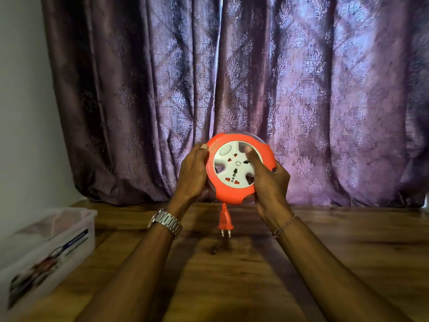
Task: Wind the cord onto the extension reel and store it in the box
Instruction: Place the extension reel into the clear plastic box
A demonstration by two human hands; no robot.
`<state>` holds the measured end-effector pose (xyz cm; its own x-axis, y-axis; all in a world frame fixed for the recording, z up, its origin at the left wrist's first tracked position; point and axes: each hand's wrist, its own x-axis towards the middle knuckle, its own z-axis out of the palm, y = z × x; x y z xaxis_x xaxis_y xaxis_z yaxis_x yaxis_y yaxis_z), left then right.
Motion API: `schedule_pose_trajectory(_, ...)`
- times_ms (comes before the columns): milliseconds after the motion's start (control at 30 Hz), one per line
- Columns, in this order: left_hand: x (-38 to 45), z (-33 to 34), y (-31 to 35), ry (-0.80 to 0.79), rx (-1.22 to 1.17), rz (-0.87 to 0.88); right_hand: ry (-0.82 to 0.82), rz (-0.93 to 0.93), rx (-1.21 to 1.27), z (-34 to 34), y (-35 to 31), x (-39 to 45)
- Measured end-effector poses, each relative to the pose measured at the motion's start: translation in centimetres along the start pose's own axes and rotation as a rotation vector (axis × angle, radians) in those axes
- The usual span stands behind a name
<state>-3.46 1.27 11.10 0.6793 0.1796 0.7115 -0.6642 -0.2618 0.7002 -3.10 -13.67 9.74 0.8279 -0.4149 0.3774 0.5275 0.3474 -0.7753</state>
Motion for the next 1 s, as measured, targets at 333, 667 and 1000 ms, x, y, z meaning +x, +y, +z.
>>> schedule_pose_trajectory(333,-4.0,-12.0,-1.6,0.189,0.571,-0.038,-0.129,0.141,0.046,5.1,0.8,-5.1)
schedule_pose_trajectory(667,-7.7,-22.3,-1.7,-0.01,1.318,-0.213,-0.257,0.244,0.111,10.8,3.5,-10.1)
schedule_pose_trajectory(1000,-11.6,-25.4,-4.3,-0.142,1.742,-0.217,-0.325,0.315,0.114,13.0,5.1,-12.6)
